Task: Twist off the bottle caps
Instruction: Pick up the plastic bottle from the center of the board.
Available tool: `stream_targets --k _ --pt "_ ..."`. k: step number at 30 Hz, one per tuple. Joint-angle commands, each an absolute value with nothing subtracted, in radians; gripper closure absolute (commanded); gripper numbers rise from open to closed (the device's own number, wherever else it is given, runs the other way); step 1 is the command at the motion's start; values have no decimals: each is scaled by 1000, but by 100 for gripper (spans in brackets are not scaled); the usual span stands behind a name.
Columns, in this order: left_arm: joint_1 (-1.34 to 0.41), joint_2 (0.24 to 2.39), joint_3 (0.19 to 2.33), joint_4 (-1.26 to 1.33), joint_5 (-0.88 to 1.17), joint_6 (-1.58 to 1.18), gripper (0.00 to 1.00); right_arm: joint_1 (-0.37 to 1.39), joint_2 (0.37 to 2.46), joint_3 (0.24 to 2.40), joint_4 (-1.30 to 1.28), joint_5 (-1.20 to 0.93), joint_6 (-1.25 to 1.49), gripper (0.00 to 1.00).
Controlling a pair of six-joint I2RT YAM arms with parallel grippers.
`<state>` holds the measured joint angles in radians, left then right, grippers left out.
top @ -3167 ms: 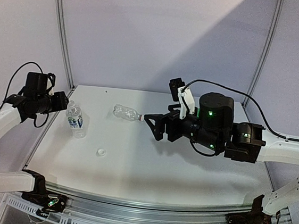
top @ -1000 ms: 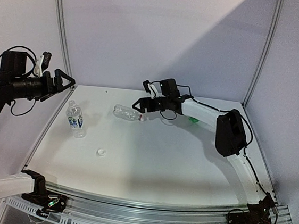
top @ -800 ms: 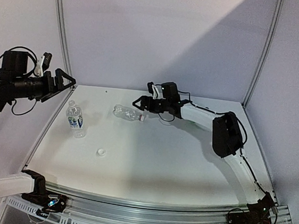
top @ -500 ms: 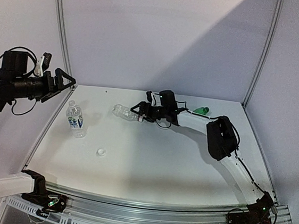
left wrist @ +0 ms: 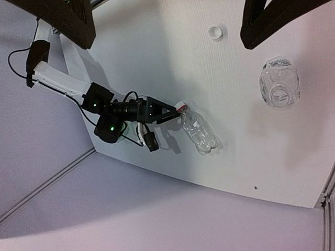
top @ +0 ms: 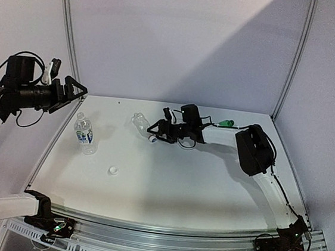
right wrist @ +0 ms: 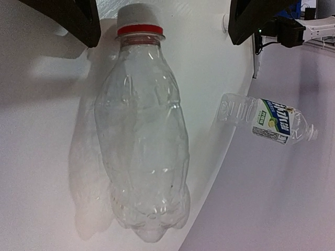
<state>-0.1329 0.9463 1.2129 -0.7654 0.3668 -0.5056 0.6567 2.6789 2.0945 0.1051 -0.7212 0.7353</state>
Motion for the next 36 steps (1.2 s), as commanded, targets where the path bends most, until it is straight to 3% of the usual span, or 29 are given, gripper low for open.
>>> stream_targets --k 1,8,17,24,30,36 --pt "-143 951 1223 -739 387 -487 1 674 2618 2066 -51 -649 588 13" --pt "-144 939 1217 -750 391 -479 1 760 2596 2112 -236 -315 330 11" --pt "-144 907 1206 -791 393 -473 1 841 2616 2136 -213 -40 354 13" --pt "-143 910 1242 -823 392 -456 1 853 2638 2149 -229 127 393 32" --pt "-144 910 1252 -827 396 -451 1 856 2652 2163 -237 126 377 51" --pt "-144 907 1253 -828 402 -450 1 859 2646 2148 -208 97 324 62"
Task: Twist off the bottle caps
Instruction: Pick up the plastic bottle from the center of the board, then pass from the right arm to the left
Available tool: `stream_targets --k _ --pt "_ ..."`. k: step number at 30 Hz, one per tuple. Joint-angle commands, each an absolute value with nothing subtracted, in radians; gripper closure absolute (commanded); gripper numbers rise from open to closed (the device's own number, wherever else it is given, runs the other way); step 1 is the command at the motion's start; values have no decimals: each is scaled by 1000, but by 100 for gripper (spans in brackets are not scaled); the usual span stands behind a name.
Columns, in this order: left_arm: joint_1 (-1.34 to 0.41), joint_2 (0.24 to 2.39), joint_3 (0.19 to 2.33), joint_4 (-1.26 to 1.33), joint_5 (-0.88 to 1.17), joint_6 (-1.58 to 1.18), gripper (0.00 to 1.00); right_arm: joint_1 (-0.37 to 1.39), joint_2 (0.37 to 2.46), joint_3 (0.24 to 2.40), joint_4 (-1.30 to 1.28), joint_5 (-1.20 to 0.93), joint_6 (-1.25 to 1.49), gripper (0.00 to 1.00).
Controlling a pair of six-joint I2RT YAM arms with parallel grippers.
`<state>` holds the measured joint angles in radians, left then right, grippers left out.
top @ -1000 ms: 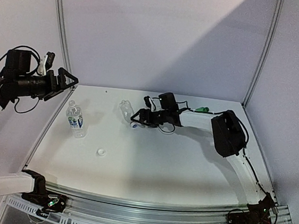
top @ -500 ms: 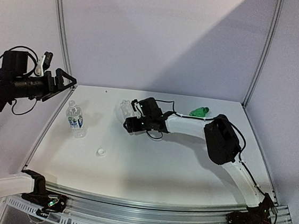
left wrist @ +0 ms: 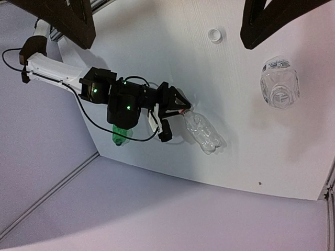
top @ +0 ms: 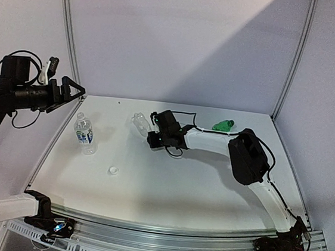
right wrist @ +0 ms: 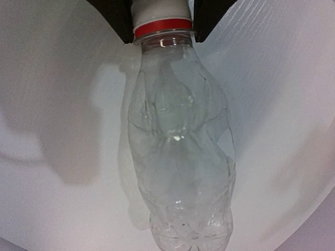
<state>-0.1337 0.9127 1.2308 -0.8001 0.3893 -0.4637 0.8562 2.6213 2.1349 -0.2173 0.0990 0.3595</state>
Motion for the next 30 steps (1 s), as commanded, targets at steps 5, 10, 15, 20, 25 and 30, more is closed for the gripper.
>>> stream_targets --k 5,10,15,20,25,30 --pt "-144 886 1242 -831 391 -448 1 860 2619 2119 -186 78 312 77" --pt "-144 864 1236 -836 380 -435 1 860 2545 2079 -192 91 247 87" --pt "-143 853 1245 -846 373 -405 1 859 2411 1964 -172 101 147 92" --pt "-143 862 1262 -860 384 -367 1 856 2257 1845 -193 67 94 96" --pt "-143 859 1265 -863 400 -334 1 855 2099 1751 -283 15 79 98" --pt "-148 865 1275 -875 371 -300 1 855 1931 1603 -327 11 102 100"
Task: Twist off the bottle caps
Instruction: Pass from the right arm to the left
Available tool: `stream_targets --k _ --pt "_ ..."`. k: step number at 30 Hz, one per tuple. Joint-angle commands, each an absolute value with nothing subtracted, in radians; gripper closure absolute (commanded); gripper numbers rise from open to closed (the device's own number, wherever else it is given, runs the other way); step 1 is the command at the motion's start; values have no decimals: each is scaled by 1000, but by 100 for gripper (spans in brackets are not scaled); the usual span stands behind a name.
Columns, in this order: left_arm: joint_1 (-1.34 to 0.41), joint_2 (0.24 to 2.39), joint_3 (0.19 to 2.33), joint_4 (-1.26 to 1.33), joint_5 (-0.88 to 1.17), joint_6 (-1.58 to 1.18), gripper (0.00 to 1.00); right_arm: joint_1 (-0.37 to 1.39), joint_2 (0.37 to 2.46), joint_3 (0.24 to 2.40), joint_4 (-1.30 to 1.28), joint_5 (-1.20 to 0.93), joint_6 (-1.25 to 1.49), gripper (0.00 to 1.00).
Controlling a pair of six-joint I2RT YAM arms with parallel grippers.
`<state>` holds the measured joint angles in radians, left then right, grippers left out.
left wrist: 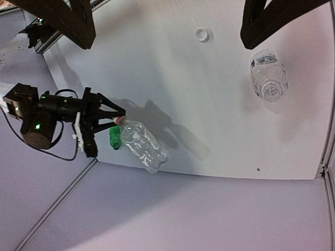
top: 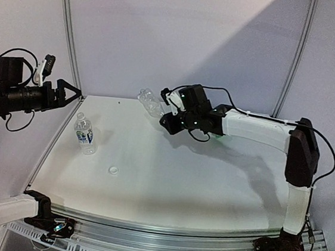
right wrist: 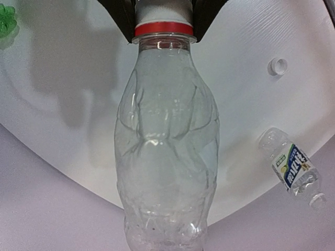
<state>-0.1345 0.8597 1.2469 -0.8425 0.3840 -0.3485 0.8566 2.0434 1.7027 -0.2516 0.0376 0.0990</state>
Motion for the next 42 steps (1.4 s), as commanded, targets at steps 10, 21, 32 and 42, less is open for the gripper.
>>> stream_targets --k 10,21,32,42 --pt "-200 911 1304 -823 320 -231 1 855 1657 1430 -474 -92 148 100" --pt "-435 1034 1417 -809 136 -109 1 856 1482 1338 -601 -222 128 100" --pt "-784 1123 1432 -741 -43 164 4 855 1420 1320 -729 -376 136 100" --pt "-1026 1171 1290 -640 -78 505 1 855 1385 1326 -813 -519 134 100"
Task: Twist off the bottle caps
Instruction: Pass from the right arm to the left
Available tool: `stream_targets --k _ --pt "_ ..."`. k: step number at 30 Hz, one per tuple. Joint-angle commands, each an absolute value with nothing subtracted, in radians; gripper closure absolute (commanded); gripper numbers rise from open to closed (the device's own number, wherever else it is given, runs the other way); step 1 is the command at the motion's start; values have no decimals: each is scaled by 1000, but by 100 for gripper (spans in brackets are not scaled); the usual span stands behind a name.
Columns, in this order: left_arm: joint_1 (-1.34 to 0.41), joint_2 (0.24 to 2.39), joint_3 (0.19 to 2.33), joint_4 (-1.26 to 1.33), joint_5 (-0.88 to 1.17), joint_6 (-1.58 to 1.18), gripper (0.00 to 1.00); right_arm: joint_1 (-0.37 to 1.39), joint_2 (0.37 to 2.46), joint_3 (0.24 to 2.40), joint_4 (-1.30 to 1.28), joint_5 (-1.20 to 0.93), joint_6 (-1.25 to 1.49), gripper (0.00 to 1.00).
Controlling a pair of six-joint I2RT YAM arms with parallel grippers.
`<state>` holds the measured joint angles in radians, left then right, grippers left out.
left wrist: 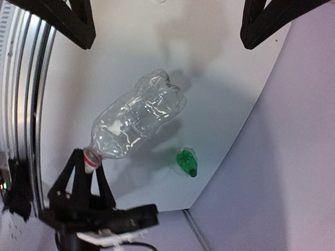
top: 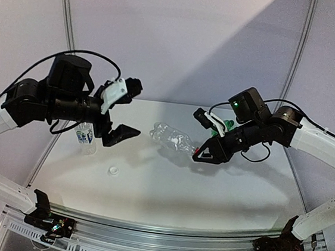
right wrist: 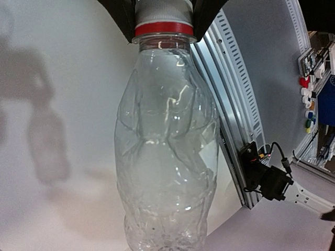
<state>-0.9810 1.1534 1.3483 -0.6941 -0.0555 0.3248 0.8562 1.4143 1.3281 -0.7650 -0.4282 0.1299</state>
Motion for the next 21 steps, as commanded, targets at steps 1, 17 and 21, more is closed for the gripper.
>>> stream_targets --k 1,17,21 --pt "-1031 1166 1270 -619 -70 537 1 856 1377 1325 -815 -532 136 100" --pt "-1057 1289 1247 -564 30 792 1 857 1396 1398 -908 -672 101 100" --pt "-1057 1310 1253 -572 45 817 5 857 1417 1425 -939 -682 82 100"
